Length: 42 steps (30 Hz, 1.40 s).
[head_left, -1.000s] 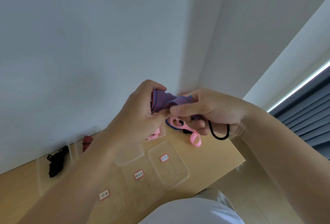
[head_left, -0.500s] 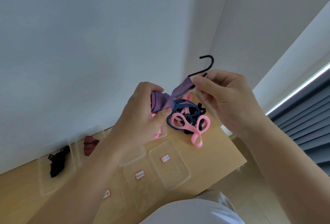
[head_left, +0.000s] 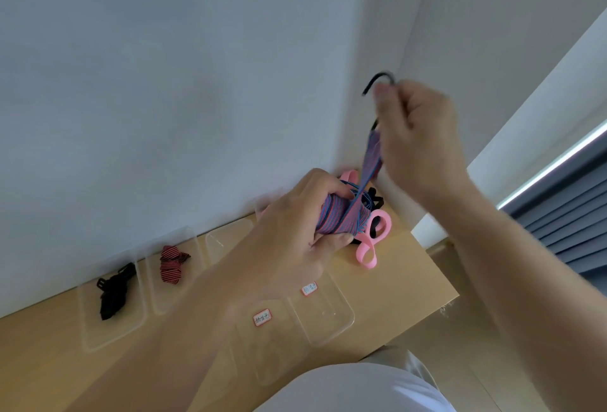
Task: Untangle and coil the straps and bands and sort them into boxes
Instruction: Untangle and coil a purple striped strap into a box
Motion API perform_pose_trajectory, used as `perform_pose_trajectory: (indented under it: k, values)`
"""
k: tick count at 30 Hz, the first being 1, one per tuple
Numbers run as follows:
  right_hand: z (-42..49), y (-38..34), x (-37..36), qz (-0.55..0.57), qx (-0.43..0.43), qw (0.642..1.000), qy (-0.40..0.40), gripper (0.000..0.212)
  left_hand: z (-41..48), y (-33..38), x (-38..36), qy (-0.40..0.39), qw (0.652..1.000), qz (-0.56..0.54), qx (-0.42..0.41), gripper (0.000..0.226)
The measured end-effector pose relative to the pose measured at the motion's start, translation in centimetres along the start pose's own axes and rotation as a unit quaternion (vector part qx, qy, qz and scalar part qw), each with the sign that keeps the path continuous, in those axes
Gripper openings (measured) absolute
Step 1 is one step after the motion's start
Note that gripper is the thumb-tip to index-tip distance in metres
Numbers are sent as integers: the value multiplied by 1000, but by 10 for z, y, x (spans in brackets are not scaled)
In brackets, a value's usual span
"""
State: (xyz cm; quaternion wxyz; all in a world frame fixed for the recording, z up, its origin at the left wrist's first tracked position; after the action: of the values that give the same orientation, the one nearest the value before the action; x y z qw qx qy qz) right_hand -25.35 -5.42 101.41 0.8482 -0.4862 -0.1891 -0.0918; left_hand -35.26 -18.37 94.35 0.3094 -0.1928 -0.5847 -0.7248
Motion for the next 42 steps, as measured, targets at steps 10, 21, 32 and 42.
perform_pose_trajectory:
  k: [10,21,32,42]
  values:
    - [7,33,-24,24,-141,990,-17,50,-8,40,-11,77,978,15,-191,45]
    - [-59,54,-67,212,-318,924,-34,47,-18,-11,-2,224,970,-21,-93,60]
    - [-68,26,-52,256,-235,925,156,47,-16,-24,-9,309,782,-521,151,52]
    - [-79,-2,-53,193,-136,963,133,43,-12,-26,-2,359,722,-548,222,31]
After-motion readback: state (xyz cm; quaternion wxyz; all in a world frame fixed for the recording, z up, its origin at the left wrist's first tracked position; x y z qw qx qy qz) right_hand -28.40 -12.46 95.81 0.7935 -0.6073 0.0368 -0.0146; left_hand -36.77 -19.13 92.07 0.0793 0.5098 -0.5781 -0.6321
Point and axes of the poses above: each hand's wrist, its own z-axis towards the middle knuckle, its own x-axis out of the back of the hand, y = z × x, the point moved 8 cm from there along z, towards the middle knuckle, and after that the axes turned 4 degrees about y, right-handed, at the moved point
